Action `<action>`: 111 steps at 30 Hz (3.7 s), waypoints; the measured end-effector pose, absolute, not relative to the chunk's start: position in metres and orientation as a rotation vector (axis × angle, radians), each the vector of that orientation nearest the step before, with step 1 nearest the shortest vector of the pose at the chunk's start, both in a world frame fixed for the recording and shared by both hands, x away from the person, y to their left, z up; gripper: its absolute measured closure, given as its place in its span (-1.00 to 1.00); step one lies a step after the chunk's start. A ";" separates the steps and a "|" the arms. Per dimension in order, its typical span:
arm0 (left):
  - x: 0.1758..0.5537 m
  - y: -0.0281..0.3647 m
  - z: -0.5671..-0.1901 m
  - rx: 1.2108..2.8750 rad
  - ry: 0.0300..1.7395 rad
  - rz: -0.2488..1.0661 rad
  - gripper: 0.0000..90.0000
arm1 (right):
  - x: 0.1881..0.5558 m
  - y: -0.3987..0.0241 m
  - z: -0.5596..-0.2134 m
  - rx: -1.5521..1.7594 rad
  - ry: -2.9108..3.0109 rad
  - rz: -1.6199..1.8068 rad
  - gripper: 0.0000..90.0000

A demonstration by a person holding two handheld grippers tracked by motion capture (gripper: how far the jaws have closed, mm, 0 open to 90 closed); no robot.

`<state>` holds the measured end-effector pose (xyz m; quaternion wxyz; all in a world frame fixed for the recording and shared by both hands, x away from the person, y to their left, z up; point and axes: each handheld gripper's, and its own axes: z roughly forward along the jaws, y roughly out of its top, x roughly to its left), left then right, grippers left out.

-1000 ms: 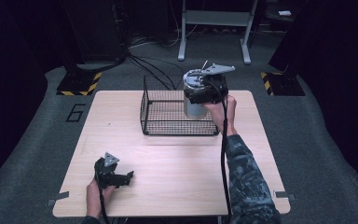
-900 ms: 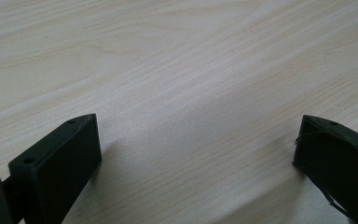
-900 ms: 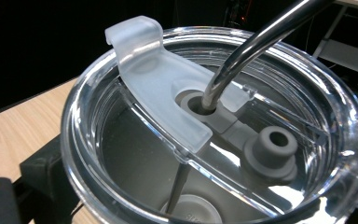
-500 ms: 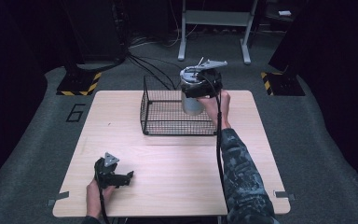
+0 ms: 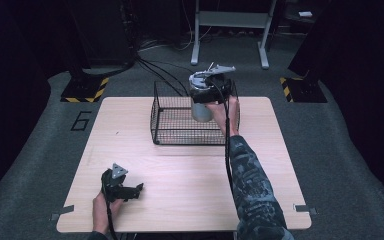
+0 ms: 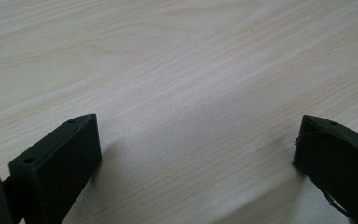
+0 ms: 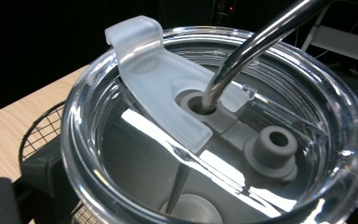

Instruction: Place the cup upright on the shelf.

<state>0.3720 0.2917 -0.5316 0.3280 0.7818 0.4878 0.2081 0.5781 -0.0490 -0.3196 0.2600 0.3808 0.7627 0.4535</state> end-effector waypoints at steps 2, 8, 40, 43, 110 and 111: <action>0.372 0.292 -0.532 2.047 1.277 0.545 -0.99 | 0.581 -0.048 -0.324 1.065 2.056 1.237 -0.92; 0.372 0.292 -0.532 2.047 1.277 0.545 -0.99 | 0.590 -0.044 -0.339 1.129 2.049 1.215 -0.92; 0.372 0.293 -0.531 2.059 1.265 0.549 -0.99 | 0.607 -0.017 -0.405 1.245 2.086 1.129 -0.92; 0.372 0.293 -0.531 2.060 1.265 0.550 -0.99 | 0.608 -0.015 -0.408 1.260 2.085 1.122 -0.92; 0.373 0.293 -0.531 2.062 1.262 0.548 -0.99 | 0.562 -0.064 -0.377 1.210 2.199 1.233 -1.00; 0.373 0.293 -0.531 2.062 1.262 0.548 -0.99 | 0.562 -0.064 -0.377 1.210 2.199 1.233 -1.00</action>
